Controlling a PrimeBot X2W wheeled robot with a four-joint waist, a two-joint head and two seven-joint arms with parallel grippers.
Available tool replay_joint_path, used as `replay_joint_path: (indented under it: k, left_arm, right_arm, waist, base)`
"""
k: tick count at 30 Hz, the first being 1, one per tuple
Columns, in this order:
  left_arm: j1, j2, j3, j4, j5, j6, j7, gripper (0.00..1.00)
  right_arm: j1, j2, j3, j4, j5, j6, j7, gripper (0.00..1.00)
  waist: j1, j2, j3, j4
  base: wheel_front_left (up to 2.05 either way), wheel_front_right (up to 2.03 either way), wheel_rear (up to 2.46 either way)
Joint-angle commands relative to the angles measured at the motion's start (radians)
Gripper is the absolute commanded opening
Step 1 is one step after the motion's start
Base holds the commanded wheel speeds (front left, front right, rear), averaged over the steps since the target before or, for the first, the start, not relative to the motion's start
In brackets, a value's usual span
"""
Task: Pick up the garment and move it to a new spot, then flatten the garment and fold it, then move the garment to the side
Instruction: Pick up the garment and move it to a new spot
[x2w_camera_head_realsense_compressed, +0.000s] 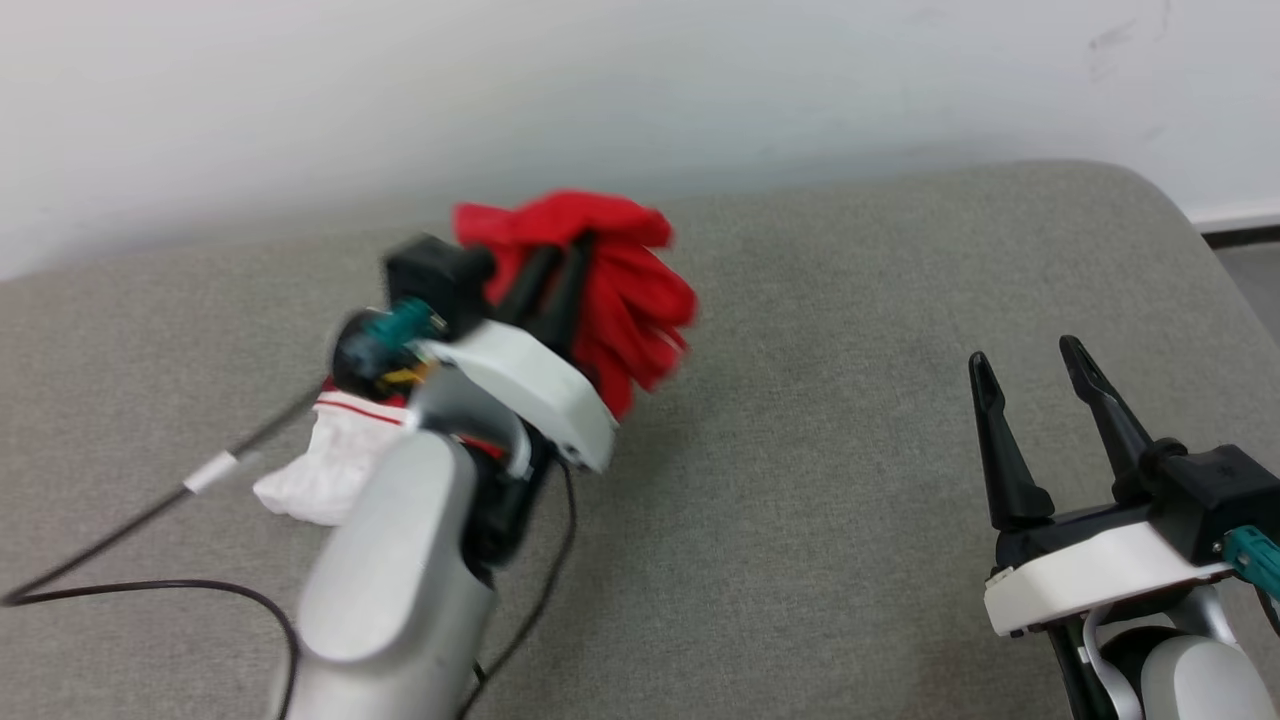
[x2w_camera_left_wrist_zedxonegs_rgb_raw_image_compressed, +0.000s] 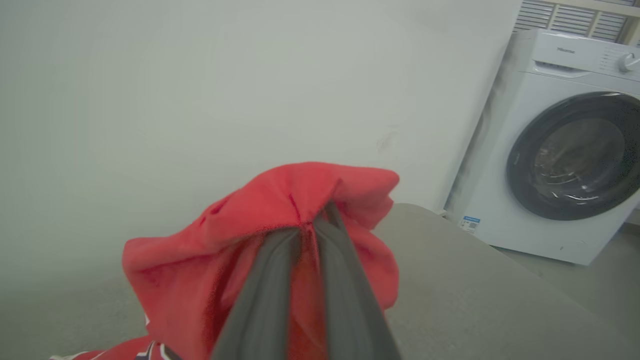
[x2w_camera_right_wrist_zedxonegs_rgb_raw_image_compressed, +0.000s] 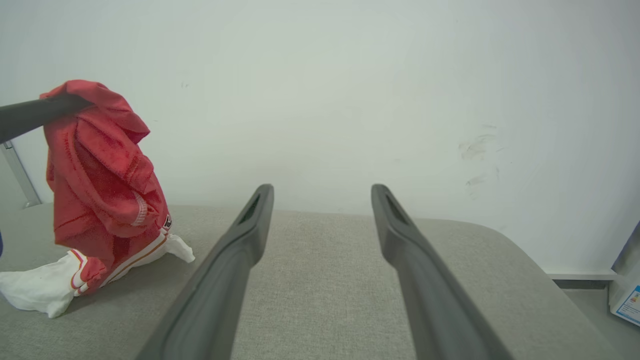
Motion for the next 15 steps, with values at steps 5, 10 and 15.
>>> replay_joint_path:
  k: [5,10,15]
  left_arm:
    - [0.117,-0.027,-0.118,-0.043,-0.003,0.007,0.005,0.00]
    - [0.225,-0.033,-0.214,0.002,-0.004,0.009,0.012,0.00]
    - [0.286,-0.036,-0.305,0.043,0.003,-0.004,0.015,0.86]
  right_arm:
    - [-0.002,0.001,-0.012,-0.012,0.012,0.000,-0.004,1.00]
    - [-0.013,0.001,-0.013,0.000,0.021,0.000,-0.014,1.00]
    - [-0.021,0.001,-0.015,0.017,0.023,0.000,-0.023,1.00]
  waist:
    - [0.0002,-0.0001,0.059,-0.019]
    - [0.0002,-0.0001,0.090,-0.014]
    - [0.0002,-0.0001,0.099,0.003]
  base:
    - [0.00,0.00,0.00]
    - [0.00,0.00,0.00]
    - [0.00,0.00,0.00]
